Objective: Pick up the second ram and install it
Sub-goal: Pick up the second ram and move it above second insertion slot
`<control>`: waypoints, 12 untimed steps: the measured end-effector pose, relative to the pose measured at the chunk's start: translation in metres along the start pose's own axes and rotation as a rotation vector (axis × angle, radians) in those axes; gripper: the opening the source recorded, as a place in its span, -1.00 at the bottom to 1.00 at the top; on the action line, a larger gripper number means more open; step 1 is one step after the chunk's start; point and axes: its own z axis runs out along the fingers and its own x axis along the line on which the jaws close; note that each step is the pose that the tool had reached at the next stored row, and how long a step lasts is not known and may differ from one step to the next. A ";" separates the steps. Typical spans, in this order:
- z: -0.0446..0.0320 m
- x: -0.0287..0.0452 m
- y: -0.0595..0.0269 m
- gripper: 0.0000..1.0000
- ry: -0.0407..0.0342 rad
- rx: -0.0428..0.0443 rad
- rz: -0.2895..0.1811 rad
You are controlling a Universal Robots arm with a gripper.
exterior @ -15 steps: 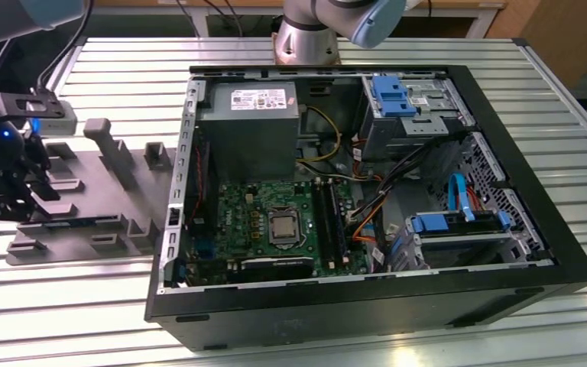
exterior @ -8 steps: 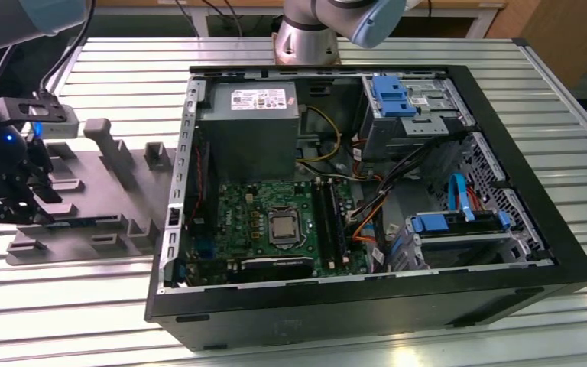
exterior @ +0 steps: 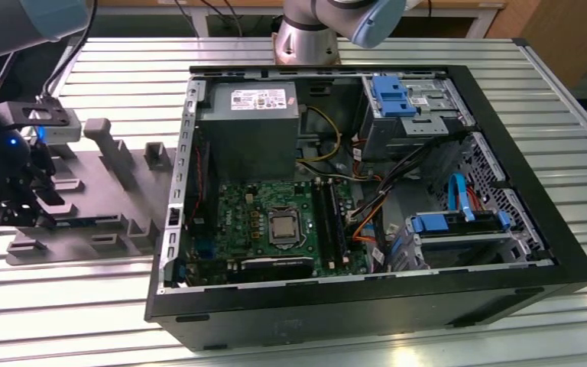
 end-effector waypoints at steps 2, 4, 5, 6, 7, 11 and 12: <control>0.0024 0.0000 -0.0002 -0.17 0.0001 0.0008 0.000; 0.0045 0.0001 -0.0010 -0.17 0.0001 0.0011 0.000; 0.0054 0.0002 -0.0015 -0.17 0.0001 0.0011 0.000; 0.0060 0.0002 -0.0019 -0.17 0.0003 0.0010 0.000; 0.0066 0.0002 -0.0019 -0.17 0.0001 0.0012 0.000; 0.0093 0.0002 -0.0023 -0.17 0.0002 0.0027 0.000; 0.0100 0.0002 -0.0024 -0.17 0.0002 0.0036 0.000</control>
